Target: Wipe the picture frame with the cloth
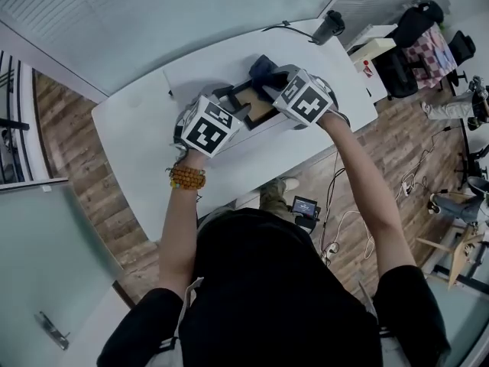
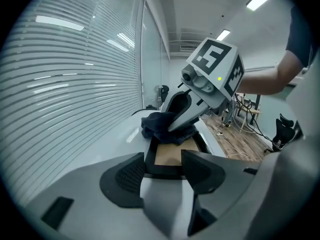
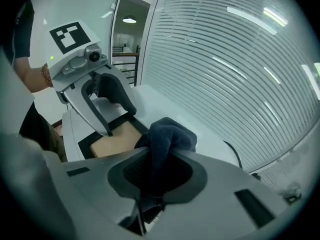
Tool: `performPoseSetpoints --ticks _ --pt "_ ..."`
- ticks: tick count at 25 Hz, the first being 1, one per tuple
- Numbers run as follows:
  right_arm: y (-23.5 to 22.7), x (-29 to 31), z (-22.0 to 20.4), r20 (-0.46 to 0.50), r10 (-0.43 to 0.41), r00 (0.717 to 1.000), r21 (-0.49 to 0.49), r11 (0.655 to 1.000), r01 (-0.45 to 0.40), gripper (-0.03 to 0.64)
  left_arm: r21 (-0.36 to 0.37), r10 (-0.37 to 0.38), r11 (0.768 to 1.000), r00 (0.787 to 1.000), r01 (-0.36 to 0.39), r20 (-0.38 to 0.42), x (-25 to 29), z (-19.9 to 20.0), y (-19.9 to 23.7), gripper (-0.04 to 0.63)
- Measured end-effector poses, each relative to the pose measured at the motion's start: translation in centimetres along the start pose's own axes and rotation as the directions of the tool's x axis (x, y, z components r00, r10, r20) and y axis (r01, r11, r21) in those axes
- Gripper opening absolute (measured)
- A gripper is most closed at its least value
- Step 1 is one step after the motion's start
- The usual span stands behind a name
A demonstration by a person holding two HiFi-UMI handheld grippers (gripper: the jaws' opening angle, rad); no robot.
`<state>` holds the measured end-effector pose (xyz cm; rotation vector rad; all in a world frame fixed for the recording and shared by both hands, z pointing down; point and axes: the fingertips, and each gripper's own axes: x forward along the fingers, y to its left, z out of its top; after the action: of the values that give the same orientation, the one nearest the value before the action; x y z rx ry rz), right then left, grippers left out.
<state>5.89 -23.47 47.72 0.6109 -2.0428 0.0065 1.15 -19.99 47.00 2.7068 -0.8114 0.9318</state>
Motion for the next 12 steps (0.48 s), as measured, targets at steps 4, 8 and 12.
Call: performPoseSetpoints --ticks 4,8,12 --pt "0.9 -0.5 -1.0 -0.046 0.011 0.999 0.004 1.000 -0.011 0.043 -0.005 0.017 1.000 1.000 -0.017 -0.007 0.2 -0.1 0.2 0.224" --pt "2.7 -1.1 -1.6 -0.055 0.055 0.997 0.027 0.998 -0.054 0.043 0.013 0.043 0.999 0.999 -0.043 -0.015 0.0 -0.3 0.3 0.204" --pt "3.8 -2.1 -2.1 -0.053 0.094 0.994 -0.010 0.995 -0.094 0.043 0.020 0.051 0.999 0.998 -0.051 -0.021 0.1 -0.2 0.3 0.199"
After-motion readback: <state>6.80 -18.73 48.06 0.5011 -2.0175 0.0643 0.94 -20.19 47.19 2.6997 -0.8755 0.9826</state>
